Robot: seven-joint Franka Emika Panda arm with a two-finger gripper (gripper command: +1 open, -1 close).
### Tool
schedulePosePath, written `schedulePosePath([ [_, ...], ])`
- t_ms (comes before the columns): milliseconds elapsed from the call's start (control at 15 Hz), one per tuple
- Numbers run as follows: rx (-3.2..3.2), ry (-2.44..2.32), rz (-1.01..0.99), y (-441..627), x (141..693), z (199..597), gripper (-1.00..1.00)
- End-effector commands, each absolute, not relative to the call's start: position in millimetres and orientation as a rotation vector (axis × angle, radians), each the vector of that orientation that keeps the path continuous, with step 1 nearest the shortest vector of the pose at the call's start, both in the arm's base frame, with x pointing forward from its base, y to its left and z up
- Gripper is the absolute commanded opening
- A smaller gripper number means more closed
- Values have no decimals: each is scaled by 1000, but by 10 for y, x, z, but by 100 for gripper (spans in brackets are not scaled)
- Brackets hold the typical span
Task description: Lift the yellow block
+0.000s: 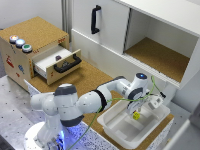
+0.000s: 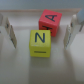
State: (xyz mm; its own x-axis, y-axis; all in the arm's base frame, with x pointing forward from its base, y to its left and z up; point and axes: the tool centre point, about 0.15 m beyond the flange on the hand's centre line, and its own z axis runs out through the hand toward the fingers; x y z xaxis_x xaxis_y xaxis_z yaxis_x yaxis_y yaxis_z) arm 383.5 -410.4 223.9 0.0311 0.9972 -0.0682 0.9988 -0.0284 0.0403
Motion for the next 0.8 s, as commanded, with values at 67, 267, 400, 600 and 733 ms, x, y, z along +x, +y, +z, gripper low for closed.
schedulePosePath([
  [67, 2267, 2162, -119, -4203, 4004, 2191, -100],
  [267, 2265, 2156, -109, -4193, 4005, 2264, -100],
  [400, 2307, 2087, -69, -4258, 4064, 2427, -100],
  [600, 2403, 1921, 50, -4367, 4210, 2944, -100],
  [733, 2416, 1876, 62, -4272, 4251, 3356, -100],
])
